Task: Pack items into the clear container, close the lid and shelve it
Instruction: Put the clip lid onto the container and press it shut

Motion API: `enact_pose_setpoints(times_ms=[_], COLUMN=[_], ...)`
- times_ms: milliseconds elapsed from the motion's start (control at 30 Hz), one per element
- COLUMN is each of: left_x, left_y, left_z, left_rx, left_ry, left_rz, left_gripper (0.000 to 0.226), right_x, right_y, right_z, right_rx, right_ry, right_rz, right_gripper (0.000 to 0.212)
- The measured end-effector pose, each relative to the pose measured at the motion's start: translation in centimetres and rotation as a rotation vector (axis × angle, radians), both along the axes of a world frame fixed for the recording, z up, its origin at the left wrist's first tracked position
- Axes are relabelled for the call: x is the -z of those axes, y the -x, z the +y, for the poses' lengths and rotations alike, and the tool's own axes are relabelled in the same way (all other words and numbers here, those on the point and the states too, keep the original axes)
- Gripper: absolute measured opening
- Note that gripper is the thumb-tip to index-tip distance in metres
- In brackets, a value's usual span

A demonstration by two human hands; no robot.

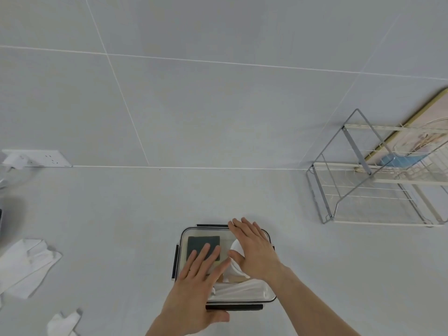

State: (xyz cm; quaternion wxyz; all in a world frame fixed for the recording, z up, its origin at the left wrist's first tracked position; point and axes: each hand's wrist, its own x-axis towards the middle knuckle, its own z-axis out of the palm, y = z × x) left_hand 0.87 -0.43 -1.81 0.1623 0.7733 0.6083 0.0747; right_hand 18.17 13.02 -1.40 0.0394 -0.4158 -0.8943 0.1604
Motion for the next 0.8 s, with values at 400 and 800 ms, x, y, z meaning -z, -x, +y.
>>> enact_pose_setpoints(times_ms=[400, 800], left_x=[0.4, -1.4], left_y=[-0.7, 1.3], left_z=[1.3, 2.0], left_rx=[-0.014, -0.285], left_ry=[0.058, -0.134], left_rz=[0.105, -0.234], left_gripper=[0.11, 0.079], right_x=[-0.5, 0.1], right_y=[1.6, -2.6], right_z=[2.9, -1.0], right_rx=[-0.008, 0.455], right_ry=[0.087, -0.001], right_rz=[-0.1, 0.196], right_gripper=[0.07, 0.076])
